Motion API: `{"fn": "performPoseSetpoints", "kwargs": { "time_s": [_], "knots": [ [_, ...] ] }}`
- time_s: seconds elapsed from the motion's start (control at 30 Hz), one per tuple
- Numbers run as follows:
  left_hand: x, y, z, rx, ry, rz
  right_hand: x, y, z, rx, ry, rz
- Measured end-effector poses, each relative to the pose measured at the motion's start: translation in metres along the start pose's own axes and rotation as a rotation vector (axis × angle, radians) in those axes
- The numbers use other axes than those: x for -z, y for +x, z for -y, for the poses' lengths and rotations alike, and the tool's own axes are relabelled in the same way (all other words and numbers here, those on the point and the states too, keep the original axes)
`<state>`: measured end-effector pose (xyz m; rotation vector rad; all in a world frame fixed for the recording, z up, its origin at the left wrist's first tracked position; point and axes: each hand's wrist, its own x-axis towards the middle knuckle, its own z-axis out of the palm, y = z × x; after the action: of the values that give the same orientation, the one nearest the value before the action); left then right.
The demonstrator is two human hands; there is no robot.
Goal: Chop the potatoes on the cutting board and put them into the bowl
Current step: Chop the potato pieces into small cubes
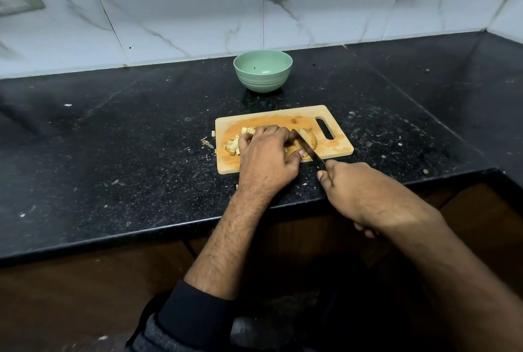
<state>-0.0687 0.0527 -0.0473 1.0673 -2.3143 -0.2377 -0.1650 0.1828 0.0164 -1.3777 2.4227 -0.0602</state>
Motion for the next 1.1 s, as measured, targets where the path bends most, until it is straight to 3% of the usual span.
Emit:
{"fn": "performPoseSetpoints", "kwargs": {
  "time_s": [0.17,0.5,0.8,0.97,1.1],
  "knots": [
    [-0.001,0.002,0.001,-0.003,-0.026,-0.009,0.008,0.009,0.004,-0.024,0.060,0.071],
    [0.001,0.002,0.000,0.025,-0.056,-0.006,-0.044,0.081,-0.025,0.033,-0.092,-0.090],
    [-0.002,0.001,0.000,0.056,-0.048,0.000,0.005,-0.021,-0.013,-0.006,0.065,0.199],
    [-0.001,0.000,-0.001,0.044,-0.029,0.001,0.006,-0.041,-0.024,-0.010,0.076,0.206],
    [0.000,-0.002,-0.001,0.026,-0.021,0.009,0.013,-0.046,-0.029,0.002,0.105,0.101]
  ]
}}
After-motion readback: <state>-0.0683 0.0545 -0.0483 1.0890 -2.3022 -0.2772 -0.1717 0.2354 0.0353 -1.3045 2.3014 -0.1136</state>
